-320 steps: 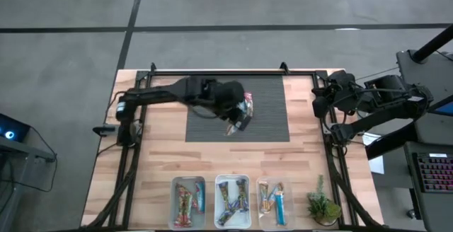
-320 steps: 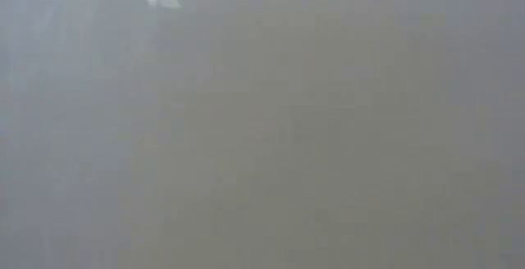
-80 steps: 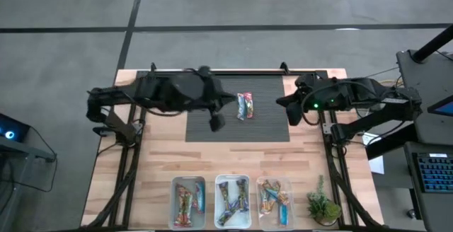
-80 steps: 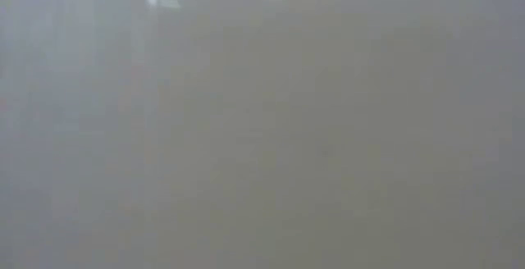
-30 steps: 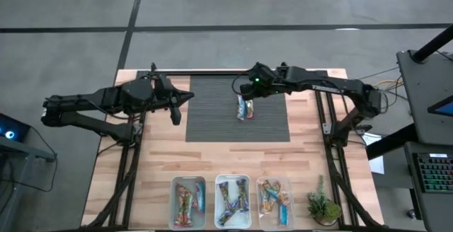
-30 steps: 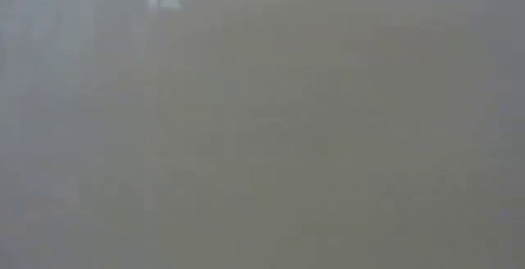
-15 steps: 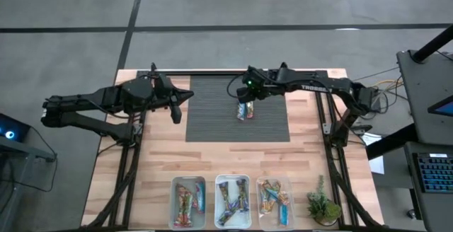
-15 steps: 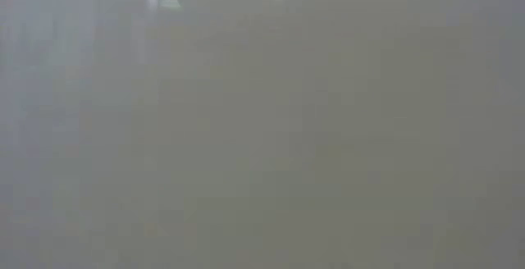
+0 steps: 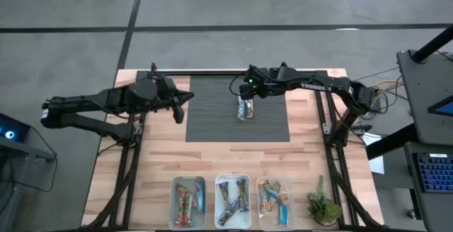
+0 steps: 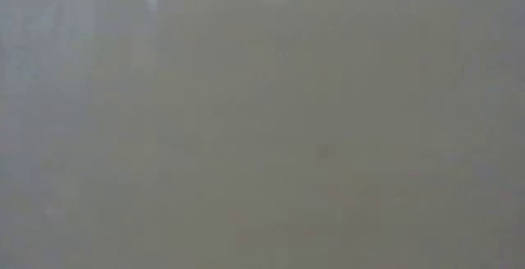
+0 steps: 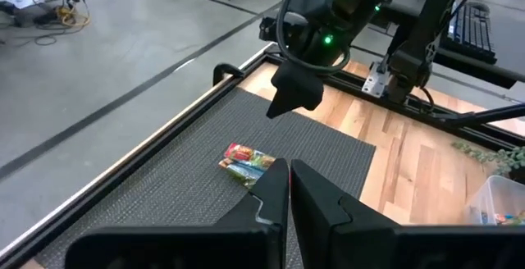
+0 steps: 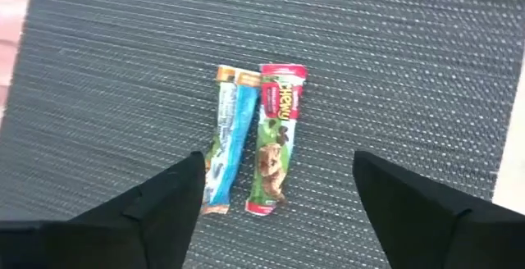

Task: Pick and place Granola Bars by type
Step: Put the red granola bar into the gray bin

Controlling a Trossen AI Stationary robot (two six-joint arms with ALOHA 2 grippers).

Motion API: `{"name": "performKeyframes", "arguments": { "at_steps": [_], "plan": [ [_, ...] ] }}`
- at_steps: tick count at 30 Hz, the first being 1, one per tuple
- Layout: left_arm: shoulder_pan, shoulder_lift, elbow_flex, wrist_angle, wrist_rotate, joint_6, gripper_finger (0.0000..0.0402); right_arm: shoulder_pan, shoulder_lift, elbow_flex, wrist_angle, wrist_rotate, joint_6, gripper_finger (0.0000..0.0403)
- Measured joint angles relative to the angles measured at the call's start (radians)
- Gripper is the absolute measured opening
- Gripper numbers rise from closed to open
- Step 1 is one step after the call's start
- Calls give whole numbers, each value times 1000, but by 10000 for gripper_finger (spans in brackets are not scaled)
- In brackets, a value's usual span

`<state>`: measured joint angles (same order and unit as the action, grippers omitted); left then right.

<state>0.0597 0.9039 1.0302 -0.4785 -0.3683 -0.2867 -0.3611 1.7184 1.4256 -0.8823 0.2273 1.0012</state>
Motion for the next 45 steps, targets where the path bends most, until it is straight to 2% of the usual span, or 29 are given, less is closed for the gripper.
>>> {"name": "performKeyframes", "arguments": {
  "at_steps": [6, 15, 23, 29, 38, 42, 45],
  "plan": [
    [0, -1, -6, 8, 0, -4, 0, 0, 0, -72, 19, 8, 49, 313],
    [6, -2, -6, 8, 0, -12, 0, 8, 0, -208, 293, 9, 92, 306],
    [7, -2, -6, 8, -18, -30, 0, 8, 0, -279, 349, 14, 99, 303],
    [11, -1, -6, 8, -53, -33, 0, 34, 0, -339, 382, 118, 80, 303],
    [13, -1, -6, 8, -58, -42, 0, 85, 0, -403, 456, 152, 64, 297],
    [13, -1, -6, 8, -70, -52, 0, 115, 0, -421, 464, 237, 43, 293],
    [13, -1, -6, 8, -71, -56, 0, 132, 0, -423, 479, 248, 20, 293]
  ]
}}
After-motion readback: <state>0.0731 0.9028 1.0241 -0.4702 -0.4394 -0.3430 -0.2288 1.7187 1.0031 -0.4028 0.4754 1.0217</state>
